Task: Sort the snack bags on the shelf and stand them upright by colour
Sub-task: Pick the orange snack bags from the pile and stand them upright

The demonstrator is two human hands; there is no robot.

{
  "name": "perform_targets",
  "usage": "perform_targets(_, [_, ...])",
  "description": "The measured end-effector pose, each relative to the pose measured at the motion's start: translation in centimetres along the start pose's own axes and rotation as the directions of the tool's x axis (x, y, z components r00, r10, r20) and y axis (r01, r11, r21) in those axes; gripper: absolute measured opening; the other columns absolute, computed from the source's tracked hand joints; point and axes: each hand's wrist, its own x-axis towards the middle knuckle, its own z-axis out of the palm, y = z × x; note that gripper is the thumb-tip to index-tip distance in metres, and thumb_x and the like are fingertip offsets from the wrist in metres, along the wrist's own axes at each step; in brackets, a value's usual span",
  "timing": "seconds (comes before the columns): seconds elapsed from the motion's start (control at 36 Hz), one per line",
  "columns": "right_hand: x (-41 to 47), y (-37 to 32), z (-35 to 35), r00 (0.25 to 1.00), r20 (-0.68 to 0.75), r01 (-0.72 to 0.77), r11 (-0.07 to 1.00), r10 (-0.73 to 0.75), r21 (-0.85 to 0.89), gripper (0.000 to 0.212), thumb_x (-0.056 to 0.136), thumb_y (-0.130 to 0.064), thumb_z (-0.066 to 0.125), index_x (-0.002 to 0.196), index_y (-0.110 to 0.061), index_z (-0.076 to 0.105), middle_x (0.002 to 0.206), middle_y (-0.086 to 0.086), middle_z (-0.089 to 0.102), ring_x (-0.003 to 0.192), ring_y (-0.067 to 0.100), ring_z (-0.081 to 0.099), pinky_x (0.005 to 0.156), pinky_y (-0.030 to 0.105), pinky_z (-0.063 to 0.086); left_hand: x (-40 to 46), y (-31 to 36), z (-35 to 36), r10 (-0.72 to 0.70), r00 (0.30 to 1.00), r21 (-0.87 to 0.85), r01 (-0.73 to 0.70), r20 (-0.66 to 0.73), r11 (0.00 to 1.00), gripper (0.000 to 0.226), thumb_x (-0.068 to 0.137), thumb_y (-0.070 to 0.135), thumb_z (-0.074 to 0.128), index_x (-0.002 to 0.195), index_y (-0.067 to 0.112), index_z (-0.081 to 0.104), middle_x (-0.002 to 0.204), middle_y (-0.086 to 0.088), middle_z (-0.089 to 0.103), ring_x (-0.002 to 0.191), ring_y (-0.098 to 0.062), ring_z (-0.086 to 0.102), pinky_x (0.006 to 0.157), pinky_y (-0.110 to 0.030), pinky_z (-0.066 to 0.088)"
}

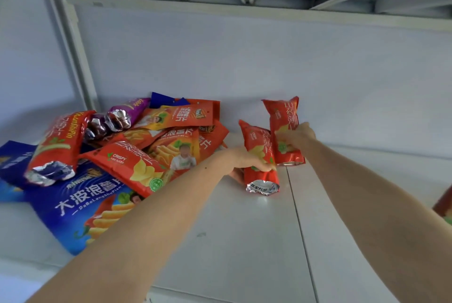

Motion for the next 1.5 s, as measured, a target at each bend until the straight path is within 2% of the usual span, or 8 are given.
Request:
perform_targets(0.08, [-0.7, 0.3, -1.9, 0.997, -0.068, -0.014, 0.990, 0.024, 0.143, 0.070, 0.064, -0.020, 0.086, 0.114, -0.014, 0.039, 0.105, 0.007, 0.052, 0.075, 0.031, 0.070, 0.059, 0.048, 0.061, -0.3, 0.6, 1.1, 0.111, 0.993, 0.012, -0.110, -0.043, 0.994, 0.052, 0.072, 0.022, 0.086, 0.119, 0.015, 0.064, 0.102, 0.000, 0.072, 0.087, -0.014, 0.068, 0.064, -0.027, 0.056])
perform_targets(0.17, [-1.5, 1.2, -4.2, 0.980, -0.200, 0.022, 0.990, 0.007, 0.141, 0.084, 0.054, -0.028, 0.085, 0.123, -0.015, 0.038, 0.120, 0.008, 0.046, 0.106, 0.035, 0.059, 0.083, 0.053, 0.056, 0.1, 0.9, 2.5, 0.224, 0.971, 0.076, -0.218, -0.086, 0.973, 0.054, 0.067, 0.026, 0.089, 0.115, 0.019, 0.065, 0.105, 0.003, 0.071, 0.093, -0.014, 0.066, 0.071, -0.025, 0.052])
perform_targets(0.25, [-3.3, 2.2, -6.9, 0.957, -0.291, 0.041, 0.991, -0.002, 0.129, 0.082, 0.067, -0.027, 0.083, 0.132, -0.012, 0.036, 0.129, 0.011, 0.043, 0.115, 0.034, 0.053, 0.095, 0.050, 0.051, 1.2, 1.2, 4.3, 0.295, 0.949, 0.125, -0.280, -0.114, 0.952, 0.063, 0.055, 0.034, 0.093, 0.111, 0.022, 0.068, 0.105, 0.003, 0.073, 0.095, -0.015, 0.068, 0.089, -0.034, 0.055])
perform_targets(0.56, [-11.4, 9.1, -16.8, 0.876, -0.482, 0.045, 0.998, -0.023, 0.036, 0.092, 0.066, -0.033, 0.087, 0.137, -0.012, 0.033, 0.130, 0.010, 0.043, 0.117, 0.028, 0.050, 0.098, 0.046, 0.049, 2.5, 3.2, 13.9, 0.444, 0.870, 0.366, -0.350, -0.214, 0.862, 0.102, 0.042, 0.062, 0.087, 0.127, 0.020, 0.048, 0.125, -0.004, 0.059, 0.116, -0.025, 0.058, 0.095, -0.040, 0.053])
perform_targets(0.75, [-15.1, 15.5, -21.2, 0.836, -0.549, -0.031, 0.999, 0.018, -0.014, 0.099, 0.060, -0.035, 0.090, 0.138, -0.014, 0.033, 0.128, 0.009, 0.043, 0.118, 0.028, 0.047, 0.099, 0.044, 0.045, 2.5, 4.8, 19.8, 0.529, 0.827, 0.333, -0.452, -0.193, 0.828, 0.093, 0.055, 0.059, 0.086, 0.127, 0.019, 0.043, 0.126, -0.006, 0.057, 0.114, -0.025, 0.059, 0.085, -0.030, 0.050])
perform_targets(1.0, [-16.6, 23.6, -25.9, 0.802, -0.595, -0.094, 0.995, 0.051, -0.041, 0.094, 0.057, -0.033, 0.090, 0.131, -0.010, 0.036, 0.123, 0.011, 0.043, 0.113, 0.027, 0.044, 0.097, 0.041, 0.043, 3.9, 6.6, 24.2, 0.536, 0.812, 0.404, -0.421, -0.230, 0.812, 0.096, 0.055, 0.067, 0.082, 0.131, 0.020, 0.045, 0.131, -0.005, 0.060, 0.115, -0.029, 0.061, 0.093, -0.041, 0.053])
perform_targets(1.25, [-16.5, 28.8, -28.5, 0.793, -0.609, -0.009, 0.999, -0.014, -0.034, 0.094, 0.058, -0.031, 0.090, 0.134, -0.014, 0.037, 0.119, 0.004, 0.043, 0.109, 0.021, 0.050, 0.091, 0.039, 0.049, 4.7, 7.9, 27.6, 0.547, 0.800, 0.364, -0.447, -0.245, 0.817, 0.089, 0.060, 0.051, 0.087, 0.131, 0.015, 0.046, 0.130, -0.008, 0.059, 0.116, -0.030, 0.060, 0.095, -0.043, 0.052])
perform_targets(1.5, [-16.0, 30.2, -28.6, 0.823, -0.566, 0.010, 0.995, 0.047, 0.098, 0.110, 0.043, -0.057, 0.085, 0.132, -0.028, 0.027, 0.122, 0.003, 0.052, 0.112, 0.022, 0.057, 0.090, 0.051, 0.054, 5.6, 8.9, 28.3, 0.490, 0.855, 0.282, -0.434, -0.172, 0.856, 0.098, 0.077, 0.037, 0.080, 0.148, 0.008, 0.018, 0.143, -0.013, 0.048, 0.128, -0.032, 0.051, 0.102, -0.044, 0.047])
